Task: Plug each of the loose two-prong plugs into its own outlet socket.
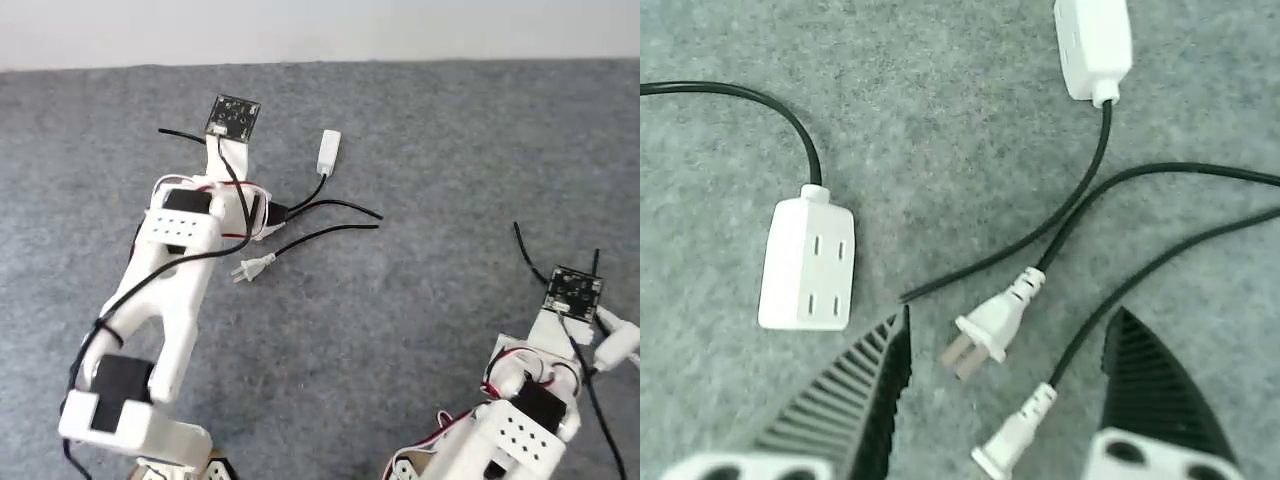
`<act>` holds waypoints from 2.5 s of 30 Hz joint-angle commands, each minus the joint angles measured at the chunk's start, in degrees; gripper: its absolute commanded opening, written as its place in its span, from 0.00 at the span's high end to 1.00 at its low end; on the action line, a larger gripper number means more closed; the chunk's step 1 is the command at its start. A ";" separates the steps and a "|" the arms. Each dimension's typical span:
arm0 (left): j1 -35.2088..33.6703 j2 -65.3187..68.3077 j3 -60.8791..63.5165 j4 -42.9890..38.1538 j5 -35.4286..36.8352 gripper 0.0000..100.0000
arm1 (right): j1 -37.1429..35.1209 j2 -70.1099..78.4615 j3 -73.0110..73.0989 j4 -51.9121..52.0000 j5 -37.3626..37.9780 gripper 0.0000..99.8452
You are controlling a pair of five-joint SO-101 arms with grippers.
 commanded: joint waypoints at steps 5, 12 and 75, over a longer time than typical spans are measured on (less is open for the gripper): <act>-1.93 5.10 -9.01 -3.43 -0.09 0.71 | -0.57 -0.66 -0.18 -0.75 0.53 0.82; -6.77 11.69 -9.54 -9.85 -0.35 0.71 | -1.80 -0.66 0.79 -0.84 2.90 0.82; -2.20 19.60 -23.69 15.56 -46.86 0.99 | -2.15 -0.66 1.05 -1.01 2.99 0.82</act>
